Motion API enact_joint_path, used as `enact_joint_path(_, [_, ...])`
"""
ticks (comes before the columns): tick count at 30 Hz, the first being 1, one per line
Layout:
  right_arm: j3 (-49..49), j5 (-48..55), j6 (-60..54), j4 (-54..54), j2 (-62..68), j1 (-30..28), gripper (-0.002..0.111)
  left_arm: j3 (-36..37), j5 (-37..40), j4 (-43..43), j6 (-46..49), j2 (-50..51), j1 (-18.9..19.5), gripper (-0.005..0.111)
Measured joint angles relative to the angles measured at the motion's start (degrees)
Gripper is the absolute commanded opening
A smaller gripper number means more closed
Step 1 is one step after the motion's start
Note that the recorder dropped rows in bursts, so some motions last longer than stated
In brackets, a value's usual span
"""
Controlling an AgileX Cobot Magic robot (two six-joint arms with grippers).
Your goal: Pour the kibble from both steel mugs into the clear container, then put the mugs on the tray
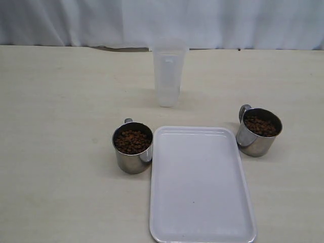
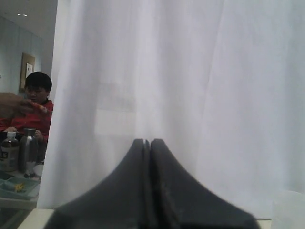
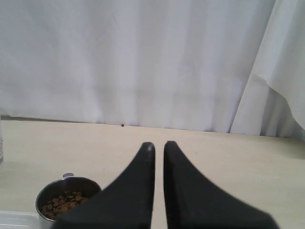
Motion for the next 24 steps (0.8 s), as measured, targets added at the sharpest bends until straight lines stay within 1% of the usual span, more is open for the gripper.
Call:
enact_joint_path(2, [0.0,0.0,0.0,0.0,0.0,0.0,0.005,0.0,-1.1,0.5,0.0,2.6,0.0,0.0])
enact_joint_path(4, [0.0,0.0,0.0,0.0,0.0,0.0,0.005,0.0,-2.9,1.4,0.1,7.7,0.0,0.0])
enact_joint_path(9, [0.0,0.0,0.0,0.0,0.0,0.0,0.005,0.0,-11.0,4.5,0.8,25.4,0.0,0.0])
enact_joint_path(13, [0.0,0.0,0.0,0.0,0.0,0.0,0.005,0.0,-18.0,10.7,1.5,39.5,0.0,0.0])
enact_joint_path(18, [0.0,0.0,0.0,0.0,0.0,0.0,0.005,0.0,-25.1,13.5,1.6,52.6,0.0,0.0])
enact_joint_path(20, [0.0,0.0,0.0,0.0,0.0,0.0,0.005,0.0,-26.6,13.6,1.6,57.0,0.0,0.0])
enact_joint_path(24, [0.0,0.0,0.0,0.0,0.0,0.0,0.005,-0.8,-26.5,14.9,1.6,65.4,0.0,0.0])
